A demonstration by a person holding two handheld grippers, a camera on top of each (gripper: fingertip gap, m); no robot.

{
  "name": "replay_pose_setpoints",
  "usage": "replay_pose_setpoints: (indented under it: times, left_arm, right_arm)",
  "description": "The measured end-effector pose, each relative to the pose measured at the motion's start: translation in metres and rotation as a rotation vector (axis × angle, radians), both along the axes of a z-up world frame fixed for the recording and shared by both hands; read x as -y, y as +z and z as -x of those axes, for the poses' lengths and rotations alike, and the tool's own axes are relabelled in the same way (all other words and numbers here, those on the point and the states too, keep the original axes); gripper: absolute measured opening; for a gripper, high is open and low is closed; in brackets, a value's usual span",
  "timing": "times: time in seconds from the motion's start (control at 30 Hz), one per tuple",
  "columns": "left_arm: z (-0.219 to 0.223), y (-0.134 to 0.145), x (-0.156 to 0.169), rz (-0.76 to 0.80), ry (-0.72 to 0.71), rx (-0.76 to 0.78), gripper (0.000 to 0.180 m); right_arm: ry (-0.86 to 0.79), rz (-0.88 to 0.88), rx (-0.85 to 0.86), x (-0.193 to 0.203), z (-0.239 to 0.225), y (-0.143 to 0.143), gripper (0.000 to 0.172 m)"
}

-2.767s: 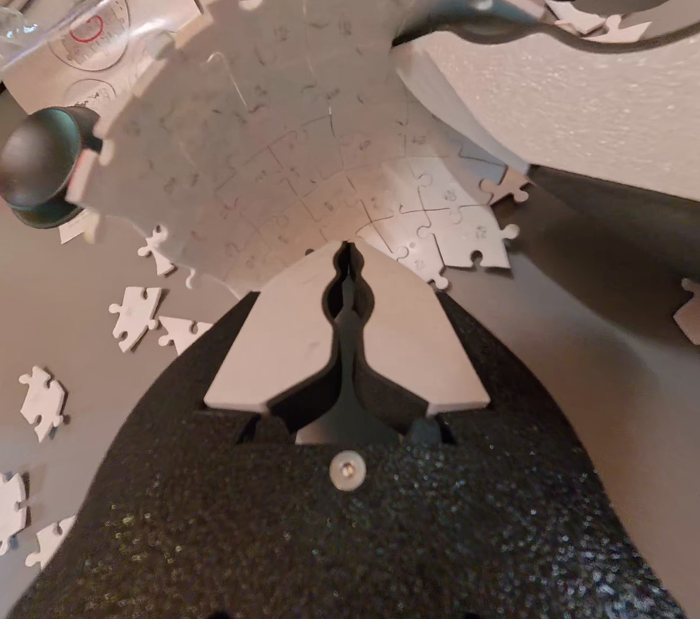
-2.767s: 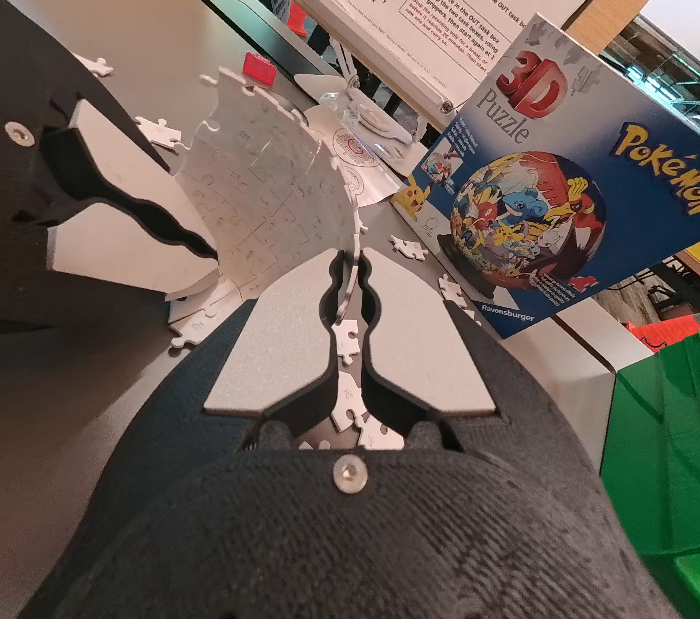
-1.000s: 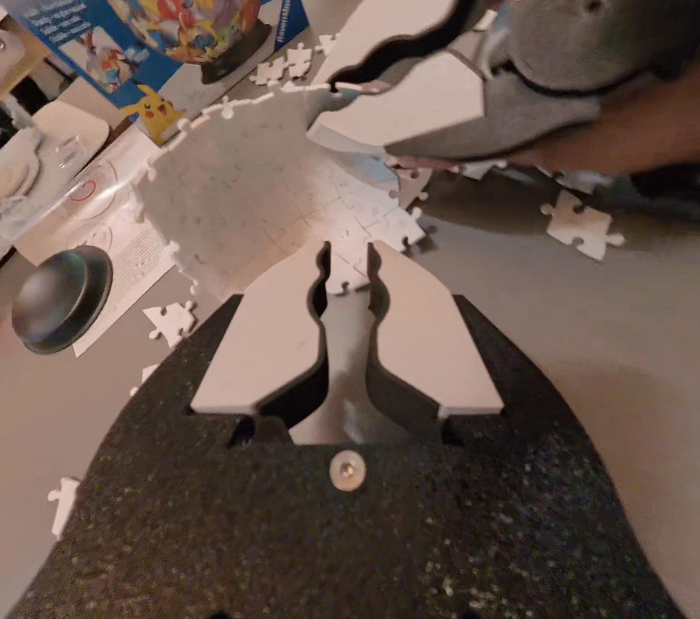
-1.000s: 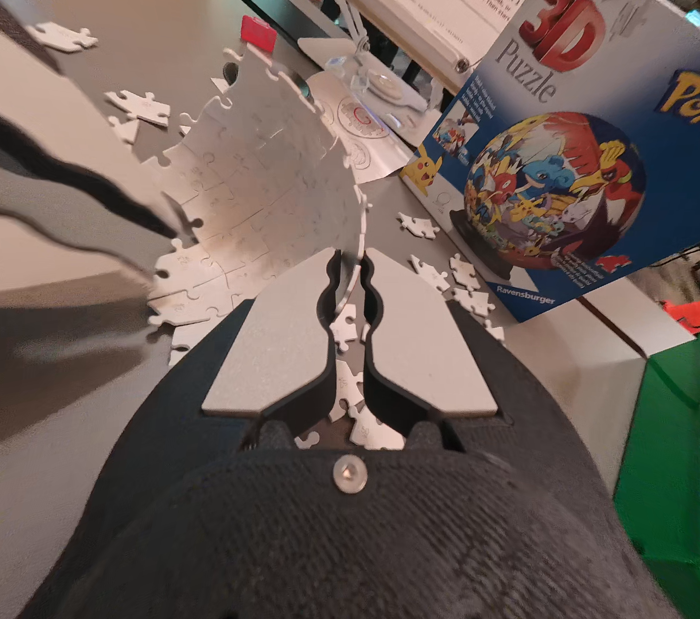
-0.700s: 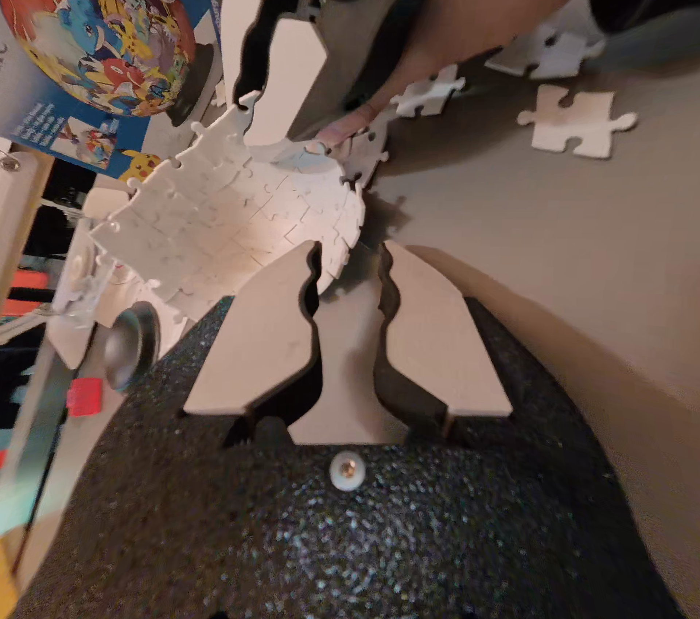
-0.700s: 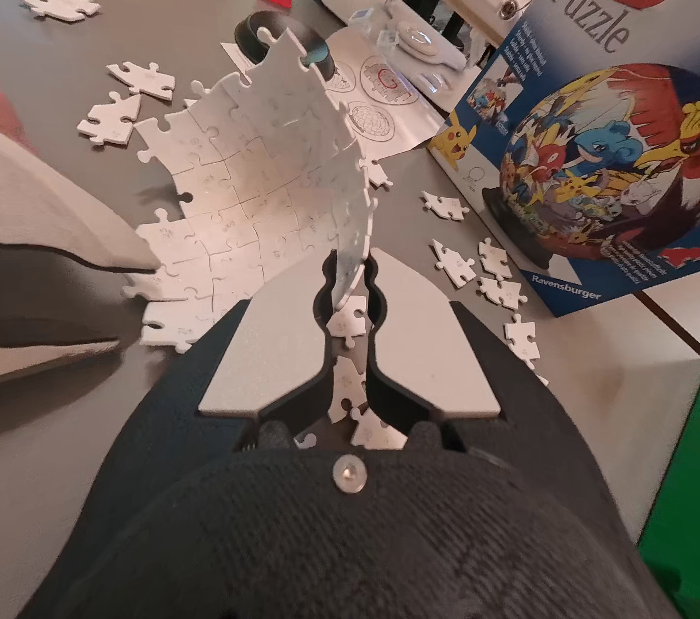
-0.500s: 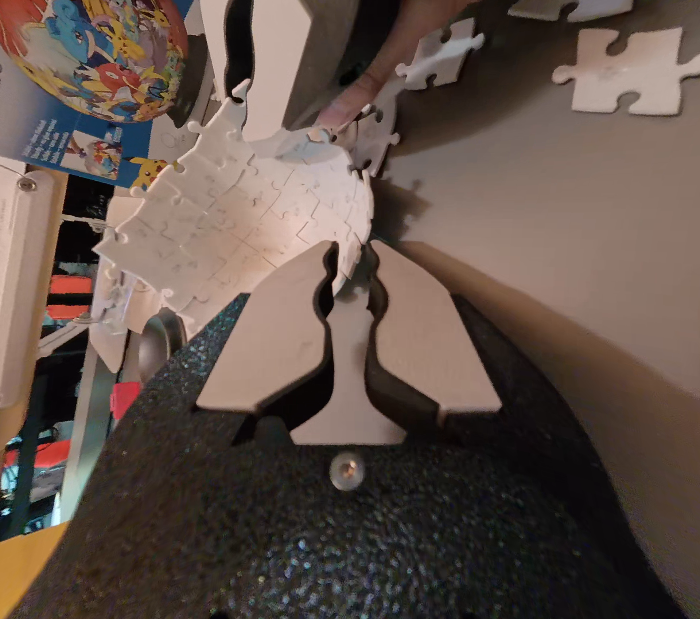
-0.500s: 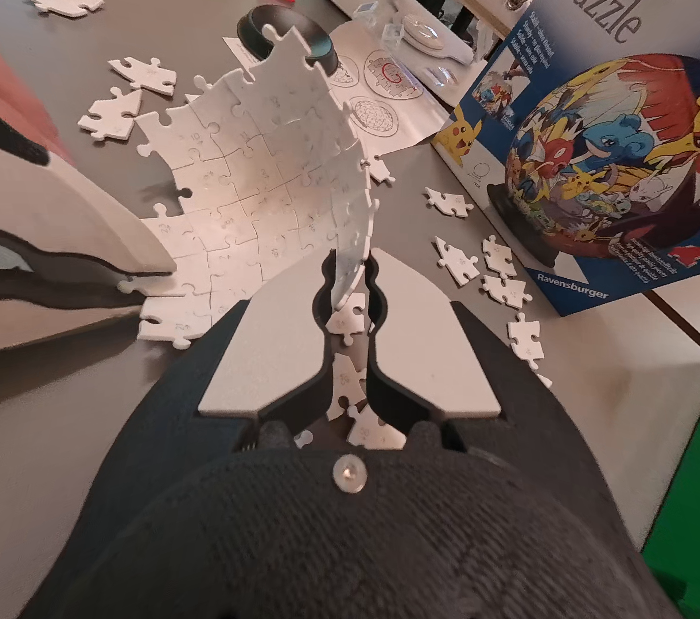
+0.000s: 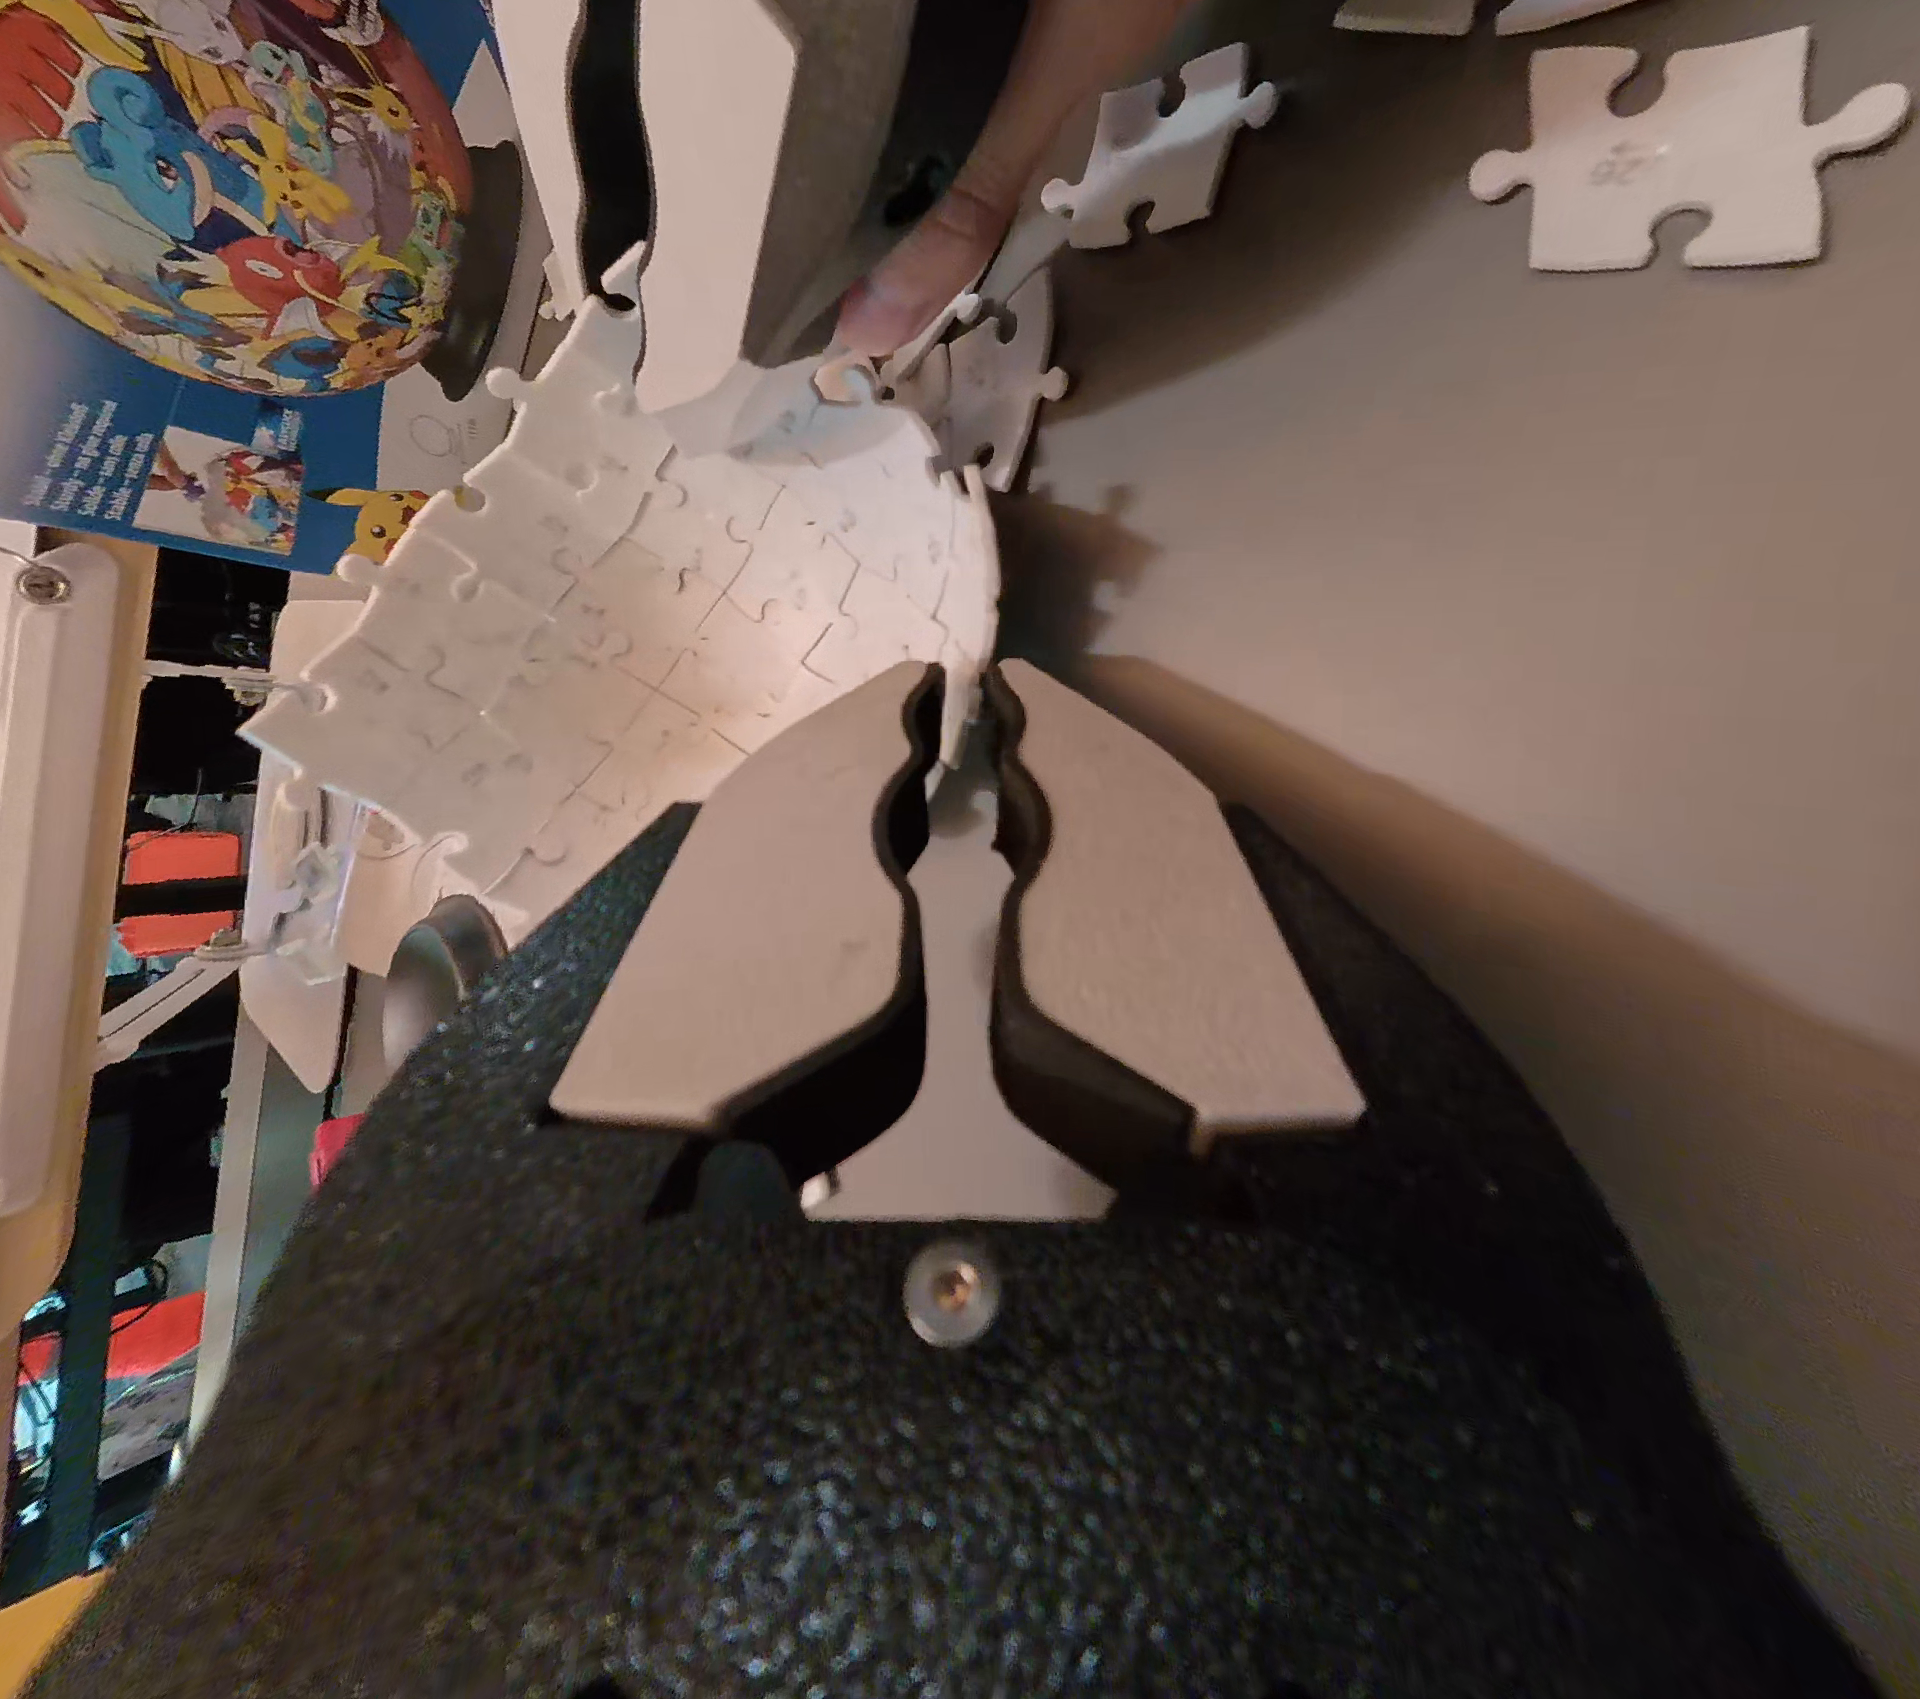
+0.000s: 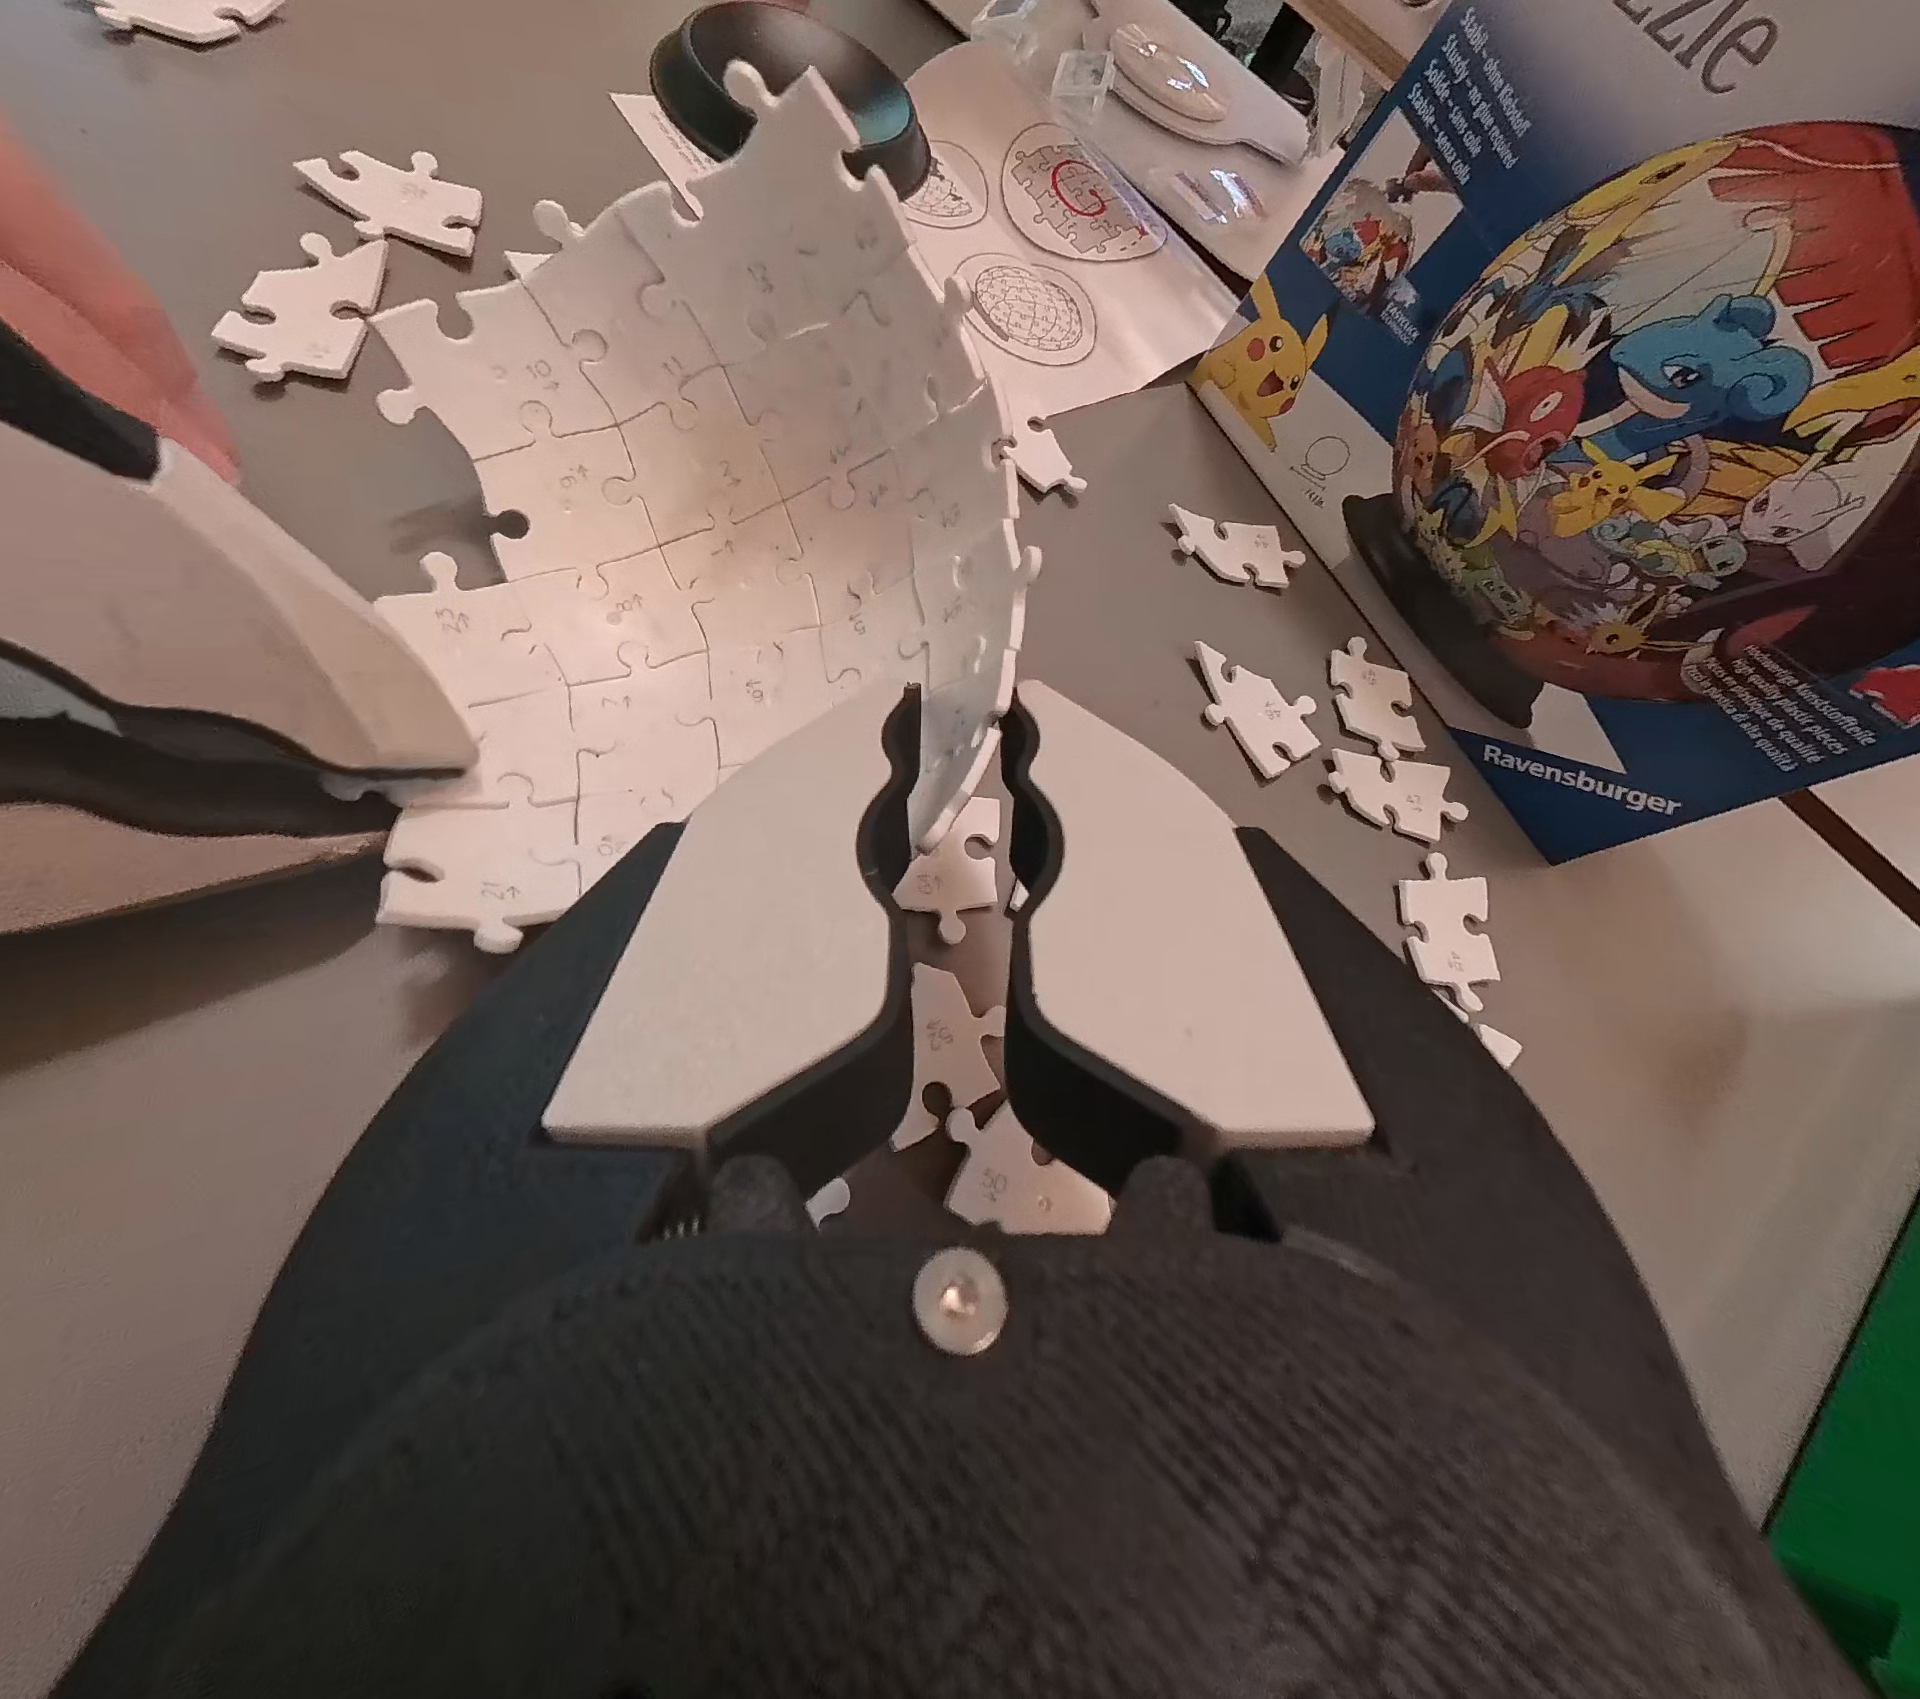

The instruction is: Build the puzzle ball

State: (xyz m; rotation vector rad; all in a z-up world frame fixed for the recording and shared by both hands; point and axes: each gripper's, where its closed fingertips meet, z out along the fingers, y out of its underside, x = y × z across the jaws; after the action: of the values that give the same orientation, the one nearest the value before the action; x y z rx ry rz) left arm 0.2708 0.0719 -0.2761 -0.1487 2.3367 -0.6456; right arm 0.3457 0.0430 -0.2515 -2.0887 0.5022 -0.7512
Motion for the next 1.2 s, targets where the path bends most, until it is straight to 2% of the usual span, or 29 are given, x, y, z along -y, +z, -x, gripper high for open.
replay_pose_setpoints:
  times: [0.07,0.23,0.53,0.63,0.87,1.0,1.1,1.2]
  left_arm:
    - [-0.001,-0.001,0.000,-0.014,0.004,0.004,0.011]
    - [-0.002,-0.003,0.001,-0.023,-0.008,0.011,0.004]
    - [-0.003,0.000,-0.001,0.025,0.016,-0.016,0.003]
    - [-0.003,-0.002,0.001,0.011,0.003,0.017,0.017]
    - [-0.007,-0.002,0.010,-0.023,-0.011,0.065,0.024]
    - [-0.013,-0.003,0.012,-0.042,-0.006,0.086,0.018]
    - [-0.014,-0.007,0.012,-0.064,-0.005,0.075,0.006]
    - [-0.015,-0.006,0.012,-0.049,0.004,0.067,0.005]
  right_arm:
    - [0.000,0.001,0.001,0.000,0.000,0.000,0.014]
    - [-0.001,0.002,0.003,0.000,0.000,0.000,0.014]
    - [-0.007,0.010,0.004,0.000,-0.001,-0.001,0.015]
    - [-0.005,0.009,0.004,0.000,0.000,-0.001,0.015]
    - [-0.003,0.008,0.003,0.000,0.000,-0.001,0.015]
    - [0.001,0.009,0.003,0.000,0.000,-0.001,0.015]
    - [-0.004,0.010,0.003,0.000,0.000,-0.001,0.015]
    - [-0.007,0.010,-0.001,0.001,-0.001,-0.001,0.015]
